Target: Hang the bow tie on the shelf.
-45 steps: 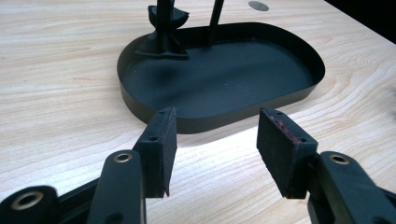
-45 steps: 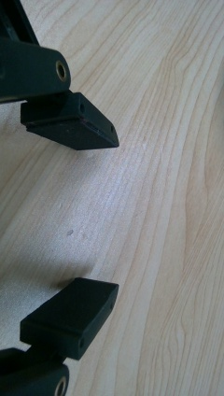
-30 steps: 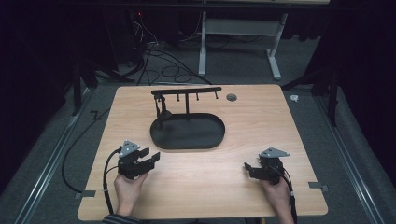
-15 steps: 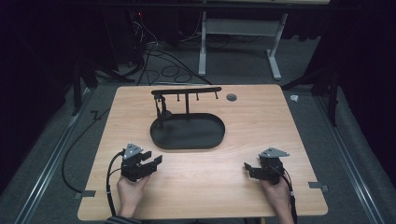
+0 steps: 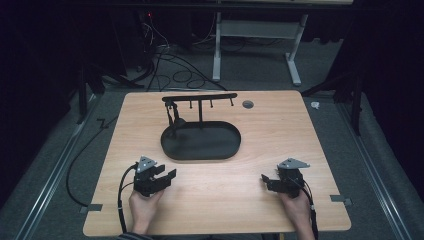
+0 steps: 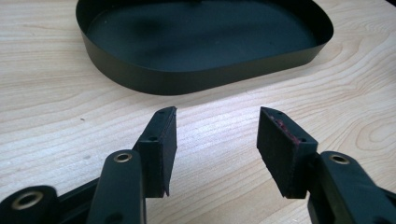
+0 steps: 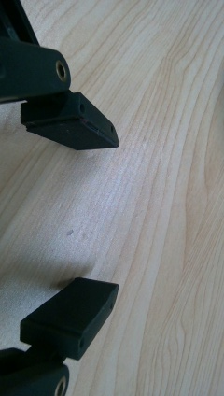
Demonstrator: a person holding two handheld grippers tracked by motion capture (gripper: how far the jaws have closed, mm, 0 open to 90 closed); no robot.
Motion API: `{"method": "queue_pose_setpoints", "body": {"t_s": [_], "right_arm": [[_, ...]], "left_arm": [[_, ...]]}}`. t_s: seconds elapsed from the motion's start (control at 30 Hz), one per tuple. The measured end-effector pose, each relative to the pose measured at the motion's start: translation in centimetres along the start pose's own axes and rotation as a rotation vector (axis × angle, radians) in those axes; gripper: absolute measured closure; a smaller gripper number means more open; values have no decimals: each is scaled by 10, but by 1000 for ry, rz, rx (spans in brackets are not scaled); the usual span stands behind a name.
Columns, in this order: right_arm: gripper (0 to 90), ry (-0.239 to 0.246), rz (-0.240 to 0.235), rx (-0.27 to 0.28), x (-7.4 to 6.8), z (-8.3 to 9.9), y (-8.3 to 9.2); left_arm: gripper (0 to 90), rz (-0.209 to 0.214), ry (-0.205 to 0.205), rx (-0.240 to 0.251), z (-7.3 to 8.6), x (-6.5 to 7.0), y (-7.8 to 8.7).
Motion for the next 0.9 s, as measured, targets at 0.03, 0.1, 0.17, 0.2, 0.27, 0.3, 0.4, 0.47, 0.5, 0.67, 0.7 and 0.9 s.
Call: {"method": "queue_pose_setpoints", "body": {"t_s": [0.03, 0.1, 0.17, 0.2, 0.27, 0.3, 0.4, 0.47, 0.5, 0.67, 0.7, 0.9], "right_arm": [[266, -1, 0, -2, 0, 0, 0], [266, -1, 0, -1, 0, 0, 0], [266, 0, 0, -1, 0, 0, 0], [266, 0, 0, -1, 0, 0, 0], [266, 0, 0, 0, 0, 0, 0], [266, 0, 0, 0, 0, 0, 0], [267, -1, 0, 0, 0, 0, 0], [267, -2, 1, -1, 0, 0, 0], [267, -1, 0, -1, 0, 0, 0], [267, -2, 1, -1, 0, 0, 0], [267, -2, 1, -1, 0, 0, 0], [266, -1, 0, 0, 0, 0, 0]], "left_arm": [[480, -7, -4, -6, 2, 1, -3], [480, -6, -7, -14, 5, 2, -6], [479, -11, -14, -22, 7, 2, -9], [479, -11, -14, -22, 7, 2, -9], [478, -19, -26, -30, 9, 4, -13], [478, -22, -32, -34, 10, 4, -14], [471, -40, -53, -48, 14, 5, -21], [465, -48, -64, -51, 15, 5, -23], [460, -67, -88, -57, 17, 5, -26], [447, -93, -125, -84, 22, 6, -32], [445, -93, -125, -84, 22, 6, -32], [434, -114, -140, -62, 23, 7, -34]]}}
Point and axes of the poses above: each handheld gripper's, and its own axes: y roughly backward along the jaws, z roughly out of its underside, x roughly to its right, the point moved 10 cm from there along -y, roughly forward along the jaws, and after that the axes turned 4 degrees about -y, right-handed, at the moved point
